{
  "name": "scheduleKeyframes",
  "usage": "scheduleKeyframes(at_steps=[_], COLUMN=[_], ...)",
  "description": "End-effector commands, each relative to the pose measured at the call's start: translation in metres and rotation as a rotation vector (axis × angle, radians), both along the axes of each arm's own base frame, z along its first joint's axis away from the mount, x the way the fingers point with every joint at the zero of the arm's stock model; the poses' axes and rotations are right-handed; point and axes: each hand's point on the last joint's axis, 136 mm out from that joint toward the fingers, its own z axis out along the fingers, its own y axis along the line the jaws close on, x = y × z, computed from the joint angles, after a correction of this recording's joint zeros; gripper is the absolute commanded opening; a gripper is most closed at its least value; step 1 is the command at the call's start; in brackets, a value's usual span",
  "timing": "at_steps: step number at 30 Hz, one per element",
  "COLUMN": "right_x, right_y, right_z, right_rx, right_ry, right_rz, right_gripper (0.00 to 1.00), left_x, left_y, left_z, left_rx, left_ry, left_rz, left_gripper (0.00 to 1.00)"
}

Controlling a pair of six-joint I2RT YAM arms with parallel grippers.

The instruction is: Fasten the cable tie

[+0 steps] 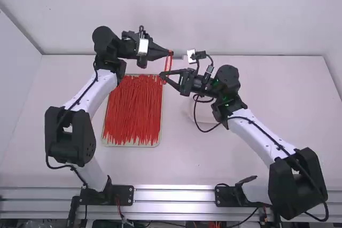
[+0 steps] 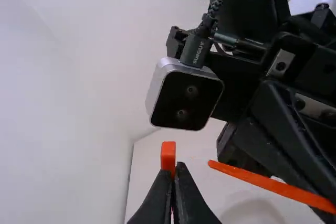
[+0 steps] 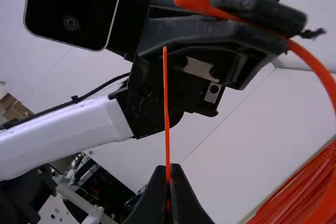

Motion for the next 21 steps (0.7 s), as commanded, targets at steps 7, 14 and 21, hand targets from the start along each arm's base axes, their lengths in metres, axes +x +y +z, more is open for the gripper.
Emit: scheduleKeyframes(at_steps=[7,14,21], right_x=[0.0083,0.0094,0.0082], right_y=[-0.0068,-0.0077,-0.0080], right_z=[0.0162,0.0164,0.0206], right_rx=[0.018,0.021,0.033], right_ry=[-0.039,-0.029,-0.040], right_rz=[-0.029,-0.033,-0.029], right_gripper=[0.00,0.00,0.00], left_x=[-0.0026,-0.0028,-0.0030], left_y=[-0.0040,-0.0047,-0.0059], left_z=[-0.0009,-0.0008,-0.0012], left_rx=[-0.001,-0.002,-0.002], left_ry=[0.002,0.001,0.006], left_rz=[-0.008,-0.008,-0.010], left_gripper=[0.02,0.02,0.02])
